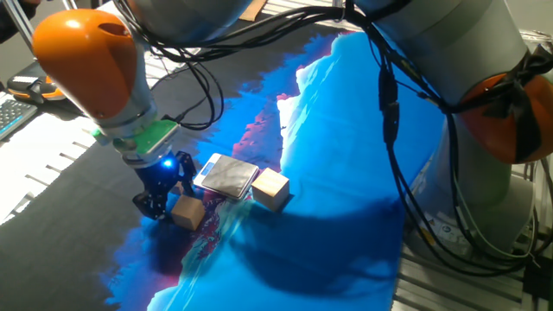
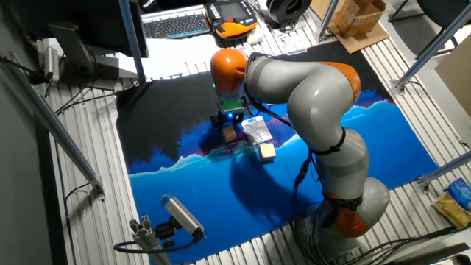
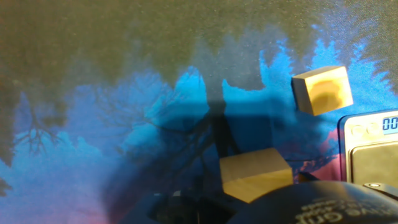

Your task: Place the block on the scale

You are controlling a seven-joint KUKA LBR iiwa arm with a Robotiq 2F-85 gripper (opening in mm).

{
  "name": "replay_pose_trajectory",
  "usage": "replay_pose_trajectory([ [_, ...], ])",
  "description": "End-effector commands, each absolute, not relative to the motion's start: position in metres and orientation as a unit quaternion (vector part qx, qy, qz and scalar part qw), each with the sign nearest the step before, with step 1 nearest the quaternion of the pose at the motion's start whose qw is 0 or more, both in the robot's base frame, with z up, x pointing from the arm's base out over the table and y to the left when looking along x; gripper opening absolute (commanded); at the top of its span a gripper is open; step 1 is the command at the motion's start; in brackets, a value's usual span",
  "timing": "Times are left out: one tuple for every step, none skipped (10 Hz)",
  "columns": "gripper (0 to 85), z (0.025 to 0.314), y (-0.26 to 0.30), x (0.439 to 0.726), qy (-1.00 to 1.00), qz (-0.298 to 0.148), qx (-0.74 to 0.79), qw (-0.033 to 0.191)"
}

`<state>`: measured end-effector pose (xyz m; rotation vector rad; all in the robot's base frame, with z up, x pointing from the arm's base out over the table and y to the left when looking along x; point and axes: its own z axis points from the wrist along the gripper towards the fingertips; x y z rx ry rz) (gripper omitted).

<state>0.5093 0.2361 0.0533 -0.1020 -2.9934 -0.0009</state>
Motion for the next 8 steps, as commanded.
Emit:
replay_pose_trajectory([
  [68.0, 0.0523, 0.2356, 0.5091, -0.997, 0.0, -0.033, 0.072],
  [68.0, 0.0522, 0.2357, 0.5089, -0.997, 0.0, -0.031, 0.073],
  [51.0, 0.0522, 0.2357, 0.5087, -0.997, 0.0, -0.029, 0.074],
  [51.0, 0.0521, 0.2356, 0.5086, -0.997, 0.0, -0.026, 0.074],
  [51.0, 0.0521, 0.2355, 0.5087, -0.997, 0.002, -0.022, 0.074],
  [34.0, 0.0523, 0.2355, 0.5089, -0.997, 0.002, -0.017, 0.076],
  [17.0, 0.0532, 0.2344, 0.509, -0.997, 0.007, -0.008, 0.08],
  [0.0, 0.0572, 0.2306, 0.5104, -0.996, -0.002, -0.001, 0.092],
])
